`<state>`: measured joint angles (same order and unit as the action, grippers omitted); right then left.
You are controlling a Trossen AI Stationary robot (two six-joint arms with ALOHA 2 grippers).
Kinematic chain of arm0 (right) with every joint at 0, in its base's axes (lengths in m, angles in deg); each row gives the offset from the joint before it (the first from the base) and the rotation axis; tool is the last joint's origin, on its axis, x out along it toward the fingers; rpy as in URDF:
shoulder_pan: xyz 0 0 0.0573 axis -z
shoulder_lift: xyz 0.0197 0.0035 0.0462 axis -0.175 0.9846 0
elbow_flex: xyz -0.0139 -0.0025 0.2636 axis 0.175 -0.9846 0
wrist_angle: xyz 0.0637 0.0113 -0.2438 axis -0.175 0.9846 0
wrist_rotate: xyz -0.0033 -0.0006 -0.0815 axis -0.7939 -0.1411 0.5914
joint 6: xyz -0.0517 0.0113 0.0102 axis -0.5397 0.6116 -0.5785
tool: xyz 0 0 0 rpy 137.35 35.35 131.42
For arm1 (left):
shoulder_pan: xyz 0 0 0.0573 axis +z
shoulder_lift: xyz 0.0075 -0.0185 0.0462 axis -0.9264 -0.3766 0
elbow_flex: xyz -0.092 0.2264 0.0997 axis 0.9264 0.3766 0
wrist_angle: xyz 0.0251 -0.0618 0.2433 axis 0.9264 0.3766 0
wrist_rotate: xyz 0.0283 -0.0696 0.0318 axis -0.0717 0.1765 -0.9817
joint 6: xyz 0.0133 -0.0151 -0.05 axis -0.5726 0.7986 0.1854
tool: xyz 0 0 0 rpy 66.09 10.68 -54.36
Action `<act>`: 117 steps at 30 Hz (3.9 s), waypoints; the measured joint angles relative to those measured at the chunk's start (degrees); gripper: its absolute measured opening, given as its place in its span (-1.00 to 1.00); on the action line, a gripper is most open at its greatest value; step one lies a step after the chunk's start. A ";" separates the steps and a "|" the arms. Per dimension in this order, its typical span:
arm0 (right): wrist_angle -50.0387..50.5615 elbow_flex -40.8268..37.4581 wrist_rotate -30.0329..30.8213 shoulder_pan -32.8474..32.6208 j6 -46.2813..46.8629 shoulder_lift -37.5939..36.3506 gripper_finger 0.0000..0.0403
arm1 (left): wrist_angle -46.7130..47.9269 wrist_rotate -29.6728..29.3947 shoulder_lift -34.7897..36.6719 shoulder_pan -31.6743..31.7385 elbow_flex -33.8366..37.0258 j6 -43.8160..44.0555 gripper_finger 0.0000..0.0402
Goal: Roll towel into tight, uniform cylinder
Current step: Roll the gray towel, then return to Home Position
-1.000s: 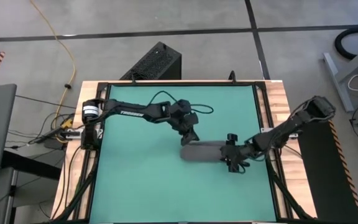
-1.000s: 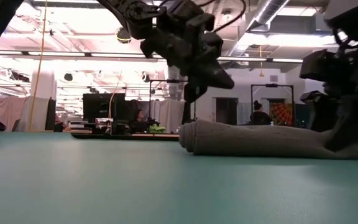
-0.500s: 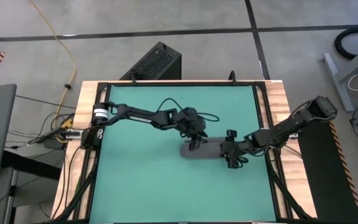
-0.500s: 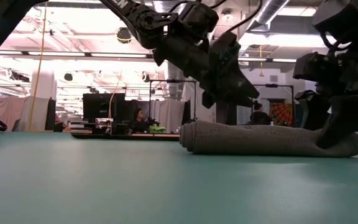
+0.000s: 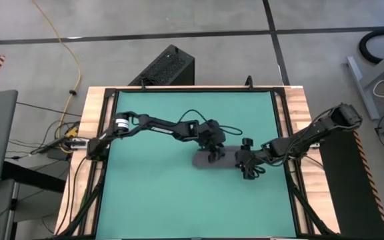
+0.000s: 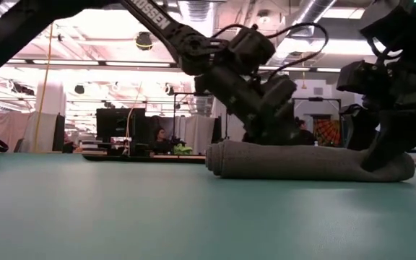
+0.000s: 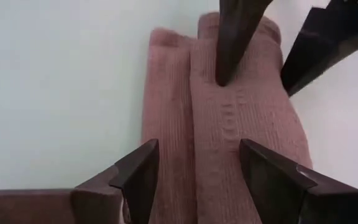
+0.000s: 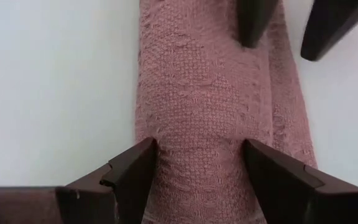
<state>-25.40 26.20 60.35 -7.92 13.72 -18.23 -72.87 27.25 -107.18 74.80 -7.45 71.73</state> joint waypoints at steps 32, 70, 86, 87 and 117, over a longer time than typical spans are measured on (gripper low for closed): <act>17.23 5.00 8.44 -1.40 5.29 -28.40 0.36 | 33.32 -4.78 -3.82 -0.34 -8.49 5.40 -0.99; -27.54 -8.22 5.76 -3.87 9.41 -15.93 0.36 | 58.89 -36.64 52.33 -35.65 46.00 96.80 -0.96; -37.29 -5.64 -0.78 -2.21 7.22 -3.06 0.36 | 39.35 -32.77 50.20 -41.34 58.24 108.71 -0.99; -39.39 -5.63 -1.59 -2.21 6.39 -1.59 0.36 | 39.57 -33.28 50.04 -42.73 57.34 111.96 -0.99; -46.72 -5.64 -10.35 1.69 3.36 4.60 0.36 | 49.47 -20.36 57.83 -34.08 51.60 92.55 -0.15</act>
<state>-72.13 20.56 50.00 -6.23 17.08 -13.63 -23.40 6.88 -49.35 40.72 44.15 164.27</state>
